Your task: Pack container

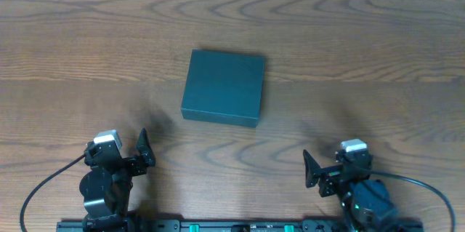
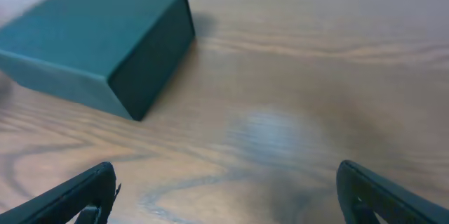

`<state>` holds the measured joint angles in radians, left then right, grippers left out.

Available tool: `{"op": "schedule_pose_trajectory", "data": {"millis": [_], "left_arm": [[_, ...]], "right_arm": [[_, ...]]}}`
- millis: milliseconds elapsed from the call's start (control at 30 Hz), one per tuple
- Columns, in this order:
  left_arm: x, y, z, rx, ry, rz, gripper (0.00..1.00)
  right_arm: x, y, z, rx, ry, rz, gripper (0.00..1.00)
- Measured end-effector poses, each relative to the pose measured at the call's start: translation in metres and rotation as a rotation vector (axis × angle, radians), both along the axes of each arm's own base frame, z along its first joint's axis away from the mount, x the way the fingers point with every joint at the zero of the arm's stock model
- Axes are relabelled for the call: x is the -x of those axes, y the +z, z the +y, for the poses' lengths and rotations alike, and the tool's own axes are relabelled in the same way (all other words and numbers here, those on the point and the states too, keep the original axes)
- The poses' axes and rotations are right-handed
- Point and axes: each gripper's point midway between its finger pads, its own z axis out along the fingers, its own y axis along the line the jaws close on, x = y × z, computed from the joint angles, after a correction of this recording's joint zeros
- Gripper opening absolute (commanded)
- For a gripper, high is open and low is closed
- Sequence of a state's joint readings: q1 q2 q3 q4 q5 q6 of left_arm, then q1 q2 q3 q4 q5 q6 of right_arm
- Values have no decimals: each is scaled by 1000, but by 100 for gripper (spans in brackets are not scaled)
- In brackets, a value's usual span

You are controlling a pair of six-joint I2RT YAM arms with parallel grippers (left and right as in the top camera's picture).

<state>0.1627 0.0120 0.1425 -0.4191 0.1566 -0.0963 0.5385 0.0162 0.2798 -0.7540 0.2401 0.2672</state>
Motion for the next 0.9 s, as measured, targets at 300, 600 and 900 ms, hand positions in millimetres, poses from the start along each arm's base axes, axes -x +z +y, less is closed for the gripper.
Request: {"op": "schedule_pose_trajectory", "data": {"millis": [300,600,900], "left_arm": [[0,0,0,0,0,0,95],[0,0,0,0,0,0,95],[0,0,0,0,0,0,95]], "right_arm": [[-1,-41,1,-17,-31,89,99],[-1,-41,1,-28,-36,91,99],[-1,-41,1,-28,-36,91,99]]}}
